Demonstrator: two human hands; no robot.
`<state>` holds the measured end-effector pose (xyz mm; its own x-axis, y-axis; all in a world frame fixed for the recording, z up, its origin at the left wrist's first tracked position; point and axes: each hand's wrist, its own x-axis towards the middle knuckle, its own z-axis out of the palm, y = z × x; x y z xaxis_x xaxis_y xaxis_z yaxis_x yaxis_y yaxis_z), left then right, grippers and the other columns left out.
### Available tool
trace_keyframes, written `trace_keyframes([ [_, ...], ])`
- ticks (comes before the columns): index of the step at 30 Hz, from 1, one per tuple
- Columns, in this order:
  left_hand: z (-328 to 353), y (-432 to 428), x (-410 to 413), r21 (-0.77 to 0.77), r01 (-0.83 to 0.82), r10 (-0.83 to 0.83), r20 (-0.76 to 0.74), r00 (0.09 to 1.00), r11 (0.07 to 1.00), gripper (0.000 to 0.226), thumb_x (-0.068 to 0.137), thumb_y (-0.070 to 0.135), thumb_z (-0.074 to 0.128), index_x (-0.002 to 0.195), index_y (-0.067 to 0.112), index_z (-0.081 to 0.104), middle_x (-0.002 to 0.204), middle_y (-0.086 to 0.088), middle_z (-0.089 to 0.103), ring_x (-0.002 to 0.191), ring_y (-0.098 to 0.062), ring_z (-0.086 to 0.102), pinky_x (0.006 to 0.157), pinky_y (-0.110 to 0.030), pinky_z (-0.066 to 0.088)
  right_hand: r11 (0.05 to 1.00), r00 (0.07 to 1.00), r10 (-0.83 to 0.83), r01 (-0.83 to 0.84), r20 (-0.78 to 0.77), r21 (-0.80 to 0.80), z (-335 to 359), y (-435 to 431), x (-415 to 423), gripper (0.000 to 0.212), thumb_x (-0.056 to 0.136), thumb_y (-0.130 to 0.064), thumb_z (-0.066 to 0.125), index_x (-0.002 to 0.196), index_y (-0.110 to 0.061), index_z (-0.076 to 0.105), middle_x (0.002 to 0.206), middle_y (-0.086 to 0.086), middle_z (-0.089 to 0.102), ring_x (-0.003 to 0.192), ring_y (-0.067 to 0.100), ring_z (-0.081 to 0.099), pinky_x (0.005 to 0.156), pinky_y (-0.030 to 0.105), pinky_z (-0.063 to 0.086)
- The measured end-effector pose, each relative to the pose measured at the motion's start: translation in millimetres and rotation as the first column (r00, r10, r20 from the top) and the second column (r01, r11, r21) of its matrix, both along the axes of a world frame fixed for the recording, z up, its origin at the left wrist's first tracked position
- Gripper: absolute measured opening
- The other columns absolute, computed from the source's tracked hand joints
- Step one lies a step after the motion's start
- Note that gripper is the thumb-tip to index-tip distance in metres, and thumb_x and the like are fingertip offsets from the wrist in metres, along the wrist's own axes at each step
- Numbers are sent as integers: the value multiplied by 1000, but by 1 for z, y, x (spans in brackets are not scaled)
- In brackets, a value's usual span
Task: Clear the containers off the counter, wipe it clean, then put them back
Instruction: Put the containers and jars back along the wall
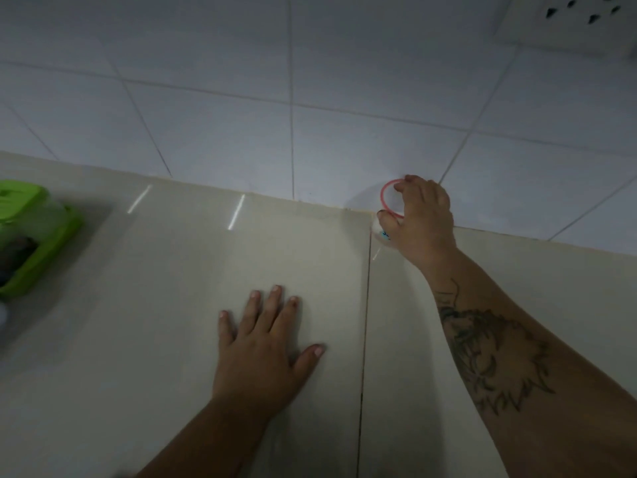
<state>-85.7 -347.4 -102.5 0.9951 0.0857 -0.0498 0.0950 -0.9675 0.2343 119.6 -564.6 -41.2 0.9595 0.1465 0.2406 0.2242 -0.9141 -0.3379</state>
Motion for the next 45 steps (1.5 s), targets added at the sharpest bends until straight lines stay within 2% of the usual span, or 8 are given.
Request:
trace_keyframes([
  [6, 13, 15, -4, -185, 85, -92, -27, 995, 979, 79, 77, 76, 25, 145, 36, 34, 158, 14, 18, 147, -12, 8, 117, -49, 1, 999, 999, 50, -50, -5, 5, 59, 16, -37, 70, 90, -55, 56, 149, -29, 30, 160, -2, 23, 147, 27, 10, 114, 50, 17],
  [10, 51, 70, -32, -554, 31, -74, -54, 996, 832, 56, 75, 61, 43, 111, 28, 69, 117, 8, 66, 111, -7, 59, 97, -31, 45, 985, 986, 165, -165, -10, 43, 81, 71, -88, 57, 91, -52, 54, 140, -24, 46, 153, 5, 36, 142, 29, 23, 114, 41, 18],
  [16, 124, 214, -106, -352, 15, 80, 253, 964, 936, 40, 86, 56, 45, 115, 36, 63, 113, 25, 58, 103, 8, 51, 89, -12, 36, 886, 877, 451, -417, -167, 200, 75, 228, -171, 52, 91, -44, 60, 139, -30, 46, 154, -4, 32, 142, 18, 21, 111, 28, 16],
  [22, 161, 354, -158, -143, -32, 100, 503, 859, 989, 31, 81, 34, 60, 105, 18, 71, 107, 7, 70, 105, -9, 57, 96, -21, 39, 754, 746, 644, -582, -169, 305, 83, 403, -249, 60, 85, -36, 71, 139, -21, 49, 150, 2, 38, 139, 22, 31, 110, 22, 19],
  [27, 145, 441, -173, -73, -137, 154, 358, 921, 988, 56, 66, 35, 67, 120, 19, 64, 130, -2, 60, 120, -24, 54, 101, -33, 37, 763, 743, 646, -624, -171, 170, 78, 486, -287, 71, 83, -45, 66, 146, -25, 38, 153, -7, 31, 138, 19, 29, 109, 31, 30],
  [34, 101, 466, -171, -425, -94, 206, 226, 952, 900, 68, 68, 21, 80, 130, 19, 51, 128, -5, 57, 112, -15, 55, 92, -17, 37, 815, 824, 526, -559, -210, -153, 67, 525, -305, 60, 85, -45, 62, 139, -24, 45, 131, -3, 50, 116, 24, 44, 83, 37, 44],
  [38, 94, 461, -176, -488, -157, 288, 207, 935, 858, 68, 72, 23, 80, 132, 23, 49, 129, 4, 54, 113, -18, 54, 89, -27, 41, 802, 808, 535, -578, -247, -152, 67, 514, -308, 57, 85, -43, 63, 137, -26, 46, 128, -2, 50, 117, 23, 44, 87, 37, 44],
  [45, 139, 428, -166, -425, -53, 81, 49, 996, 904, 59, 61, 44, 80, 112, 48, 51, 108, 23, 56, 93, -3, 56, 76, -22, 42, 814, 759, 554, -580, -343, 32, 109, 414, -274, 60, 78, -43, 73, 133, -32, 52, 125, -6, 54, 116, 15, 49, 97, 32, 40],
])
